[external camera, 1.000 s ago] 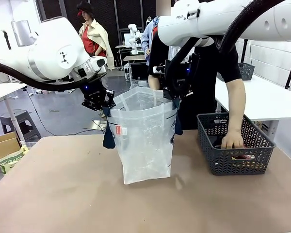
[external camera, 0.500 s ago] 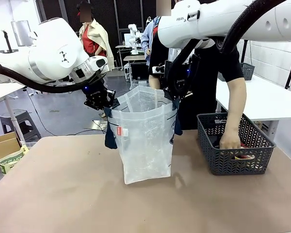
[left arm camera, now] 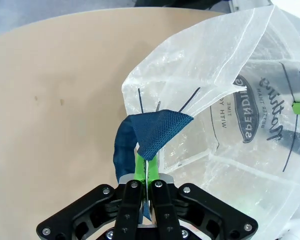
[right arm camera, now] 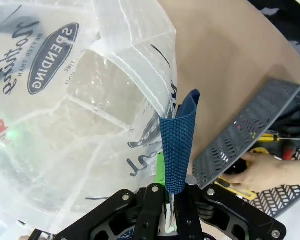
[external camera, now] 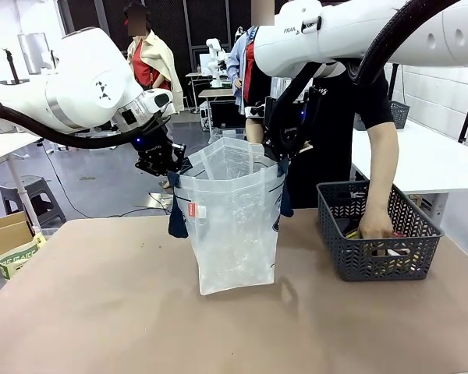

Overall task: Transfer purchased items from the store into the shopping bag.
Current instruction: Open the Reusable shopping bag in the center of the table.

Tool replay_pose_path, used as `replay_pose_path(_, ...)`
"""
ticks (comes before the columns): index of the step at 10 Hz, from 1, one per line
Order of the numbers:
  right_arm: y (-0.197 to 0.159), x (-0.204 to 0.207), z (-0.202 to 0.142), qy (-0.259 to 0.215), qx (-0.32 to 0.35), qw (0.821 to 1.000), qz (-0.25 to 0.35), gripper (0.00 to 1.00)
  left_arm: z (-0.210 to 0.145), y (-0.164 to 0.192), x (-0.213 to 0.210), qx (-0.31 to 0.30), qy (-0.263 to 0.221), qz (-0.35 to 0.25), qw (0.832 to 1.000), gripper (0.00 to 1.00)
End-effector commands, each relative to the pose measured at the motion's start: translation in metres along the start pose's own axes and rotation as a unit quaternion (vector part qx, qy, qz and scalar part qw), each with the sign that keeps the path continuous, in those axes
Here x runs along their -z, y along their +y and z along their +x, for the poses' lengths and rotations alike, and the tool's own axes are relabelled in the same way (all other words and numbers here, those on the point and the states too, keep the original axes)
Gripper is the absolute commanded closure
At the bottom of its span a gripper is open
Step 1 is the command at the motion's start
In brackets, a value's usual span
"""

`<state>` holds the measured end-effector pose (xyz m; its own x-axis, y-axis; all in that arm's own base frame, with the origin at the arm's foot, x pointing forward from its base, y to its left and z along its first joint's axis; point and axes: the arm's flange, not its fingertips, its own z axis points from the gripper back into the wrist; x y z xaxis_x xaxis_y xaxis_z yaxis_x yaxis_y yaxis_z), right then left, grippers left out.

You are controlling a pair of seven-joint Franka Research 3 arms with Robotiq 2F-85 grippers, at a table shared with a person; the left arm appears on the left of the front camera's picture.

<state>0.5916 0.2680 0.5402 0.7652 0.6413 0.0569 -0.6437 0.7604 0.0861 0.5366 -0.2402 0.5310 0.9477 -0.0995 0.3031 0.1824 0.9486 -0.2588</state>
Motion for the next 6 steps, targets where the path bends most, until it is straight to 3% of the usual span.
replay_pose_path(1,-0.0005,-0.0012,0.0008,0.000,0.003,1.000,0.000,1.00,0.0004,0.0002,-0.0022,-0.007,-0.006,0.006,1.000,1.00)
replay_pose_path(6,-0.0005,-0.0012,0.0008,0.000,0.003,1.000,0.000,1.00,0.0004,0.0002,-0.0022,-0.007,-0.006,0.006,1.000,1.00)
